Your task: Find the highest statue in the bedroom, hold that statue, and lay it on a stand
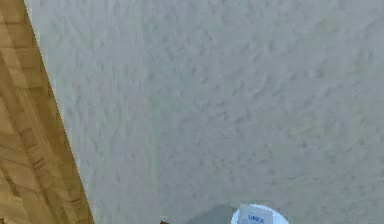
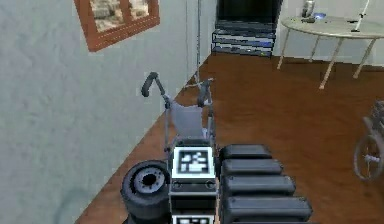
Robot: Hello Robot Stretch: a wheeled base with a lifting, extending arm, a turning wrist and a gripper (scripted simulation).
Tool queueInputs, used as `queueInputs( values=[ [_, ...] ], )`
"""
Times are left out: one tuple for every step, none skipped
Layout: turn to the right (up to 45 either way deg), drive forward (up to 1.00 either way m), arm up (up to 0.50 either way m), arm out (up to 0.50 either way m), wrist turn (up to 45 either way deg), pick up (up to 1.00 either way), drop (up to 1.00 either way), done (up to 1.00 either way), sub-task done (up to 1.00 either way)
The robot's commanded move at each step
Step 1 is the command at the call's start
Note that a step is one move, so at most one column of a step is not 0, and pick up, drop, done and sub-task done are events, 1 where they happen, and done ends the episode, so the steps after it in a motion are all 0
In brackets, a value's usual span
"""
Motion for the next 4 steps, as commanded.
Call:
queueInputs(
  values=[
    [6.0, 0.0, 0.0, 0.0, 0.0, 0.0, 0.0, 0.0, 0.0],
    [0.0, 0.25, 0.0, 0.0, 0.0, 0.0, 0.0, 0.0, 0.0],
    [-36.0, 0.0, 0.0, 0.0, 0.0, 0.0, 0.0, 0.0, 0.0],
    [0.0, 0.0, 0.0, 0.34, 0.0, 0.0, 0.0, 0.0, 0.0]
  ],
)
